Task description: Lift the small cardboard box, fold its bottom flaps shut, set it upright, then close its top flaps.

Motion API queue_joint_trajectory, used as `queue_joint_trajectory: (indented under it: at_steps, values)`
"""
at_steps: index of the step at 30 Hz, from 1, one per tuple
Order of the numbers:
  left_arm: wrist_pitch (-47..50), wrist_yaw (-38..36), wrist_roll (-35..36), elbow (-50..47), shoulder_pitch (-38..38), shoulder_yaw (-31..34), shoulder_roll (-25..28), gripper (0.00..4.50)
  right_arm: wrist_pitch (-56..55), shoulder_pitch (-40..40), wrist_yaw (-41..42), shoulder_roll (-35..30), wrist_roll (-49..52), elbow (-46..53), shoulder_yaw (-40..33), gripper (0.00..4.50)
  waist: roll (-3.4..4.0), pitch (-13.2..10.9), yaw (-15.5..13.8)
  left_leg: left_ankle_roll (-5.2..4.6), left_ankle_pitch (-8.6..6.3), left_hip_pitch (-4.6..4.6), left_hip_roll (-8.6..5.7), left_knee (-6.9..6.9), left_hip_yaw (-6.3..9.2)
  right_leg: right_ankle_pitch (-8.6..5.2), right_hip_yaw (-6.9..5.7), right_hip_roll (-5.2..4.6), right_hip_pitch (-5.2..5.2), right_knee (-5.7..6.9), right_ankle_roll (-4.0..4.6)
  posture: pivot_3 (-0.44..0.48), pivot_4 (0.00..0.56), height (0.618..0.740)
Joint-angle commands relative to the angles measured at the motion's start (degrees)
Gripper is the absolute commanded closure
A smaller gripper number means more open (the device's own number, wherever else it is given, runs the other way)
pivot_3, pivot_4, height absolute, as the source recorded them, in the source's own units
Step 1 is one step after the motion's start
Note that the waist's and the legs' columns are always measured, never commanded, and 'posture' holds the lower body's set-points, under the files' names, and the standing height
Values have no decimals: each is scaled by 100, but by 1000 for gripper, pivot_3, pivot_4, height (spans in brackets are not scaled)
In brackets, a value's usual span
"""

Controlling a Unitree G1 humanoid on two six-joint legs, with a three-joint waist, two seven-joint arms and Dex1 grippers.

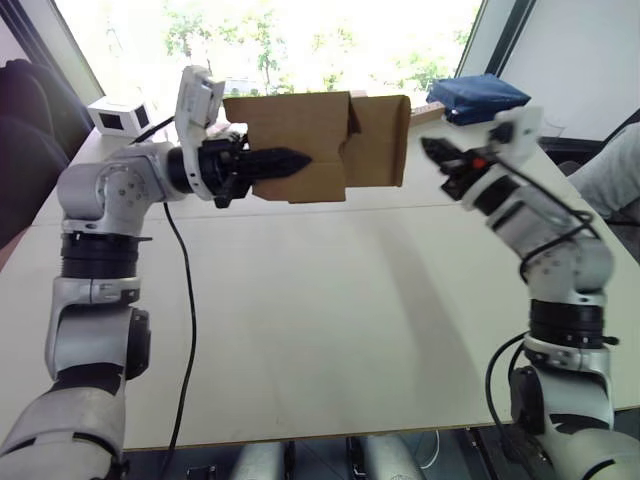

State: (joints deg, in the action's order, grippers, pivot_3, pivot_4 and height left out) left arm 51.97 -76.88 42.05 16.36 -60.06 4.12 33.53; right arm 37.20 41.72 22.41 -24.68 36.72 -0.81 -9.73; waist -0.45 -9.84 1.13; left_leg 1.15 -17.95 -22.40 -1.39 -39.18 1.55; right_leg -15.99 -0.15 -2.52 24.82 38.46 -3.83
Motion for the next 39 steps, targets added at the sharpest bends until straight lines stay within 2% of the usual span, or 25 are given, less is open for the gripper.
queue_joint_trajectory:
  at_steps: [1, 7, 16, 20, 24, 26, 31, 39]
  values:
    - [-69, 38, 107, -75, -146, 182, 20, 4500, -98, 194, 230, 207, 219, 372, -48, 4469, 0, 0, -12, 0, 0, 0, 0, 0, 0, 0, 0, 0, 0, 0, 0, 0, 150, 740]
    - [-149, 83, 49, 204, -288, 182, -15, 4500, 397, -287, 214, 782, 1596, 1544, -388, 4469, 0, 0, -32, 0, 0, -1, -1, -3, 5, 0, -1, -2, -1, 0, 0, 0, 150, 740]
    - [-97, 70, 113, 303, -390, 194, -35, 4500, 361, -507, -358, 1399, 2521, 1827, -628, 4469, 0, 0, -13, 1, 1, 1, -1, -3, 4, 0, -1, -1, 0, 8, 0, 0, 150, 740]
    - [-52, 93, 165, 287, -411, 236, -39, 4500, 200, -486, -504, 1761, 2937, 1626, -767, 3297, 0, 0, -9, 2, 1, 1, -1, -2, 4, 0, -1, -1, 1, 9, 0, 0, 150, 740]
    - [-37, 117, 184, 273, -409, 249, -49, 4500, 190, -478, -542, 1977, 3343, 1438, -814, 1523, 0, 0, -5, 2, 1, 1, -1, -2, 4, 0, -1, -1, 1, 9, 0, 0, 150, 740]
    - [-29, 128, 184, 278, -415, 263, -57, 4500, 182, -481, -556, 2063, 3494, 1363, -812, 866, 0, 0, -2, 2, 1, 1, -1, -2, 4, 0, -1, -1, 2, 9, 0, 0, 150, 740]
    - [-13, 167, 197, 269, -409, 303, -74, 4500, 87, -553, -636, 2323, 3716, 1278, -749, 866, 0, 0, -2, 2, 1, 1, -1, -2, 4, 0, -1, -1, 2, 10, 0, 0, 150, 740]
    - [-10, 221, 244, 276, -391, 345, -84, 4500, -164, -599, -931, 2844, 4821, 1213, -1004, 866, 0, 0, 1, 2, 1, 1, -1, -2, 5, 0, -1, -2, 3, 11, 0, 0, 150, 740]
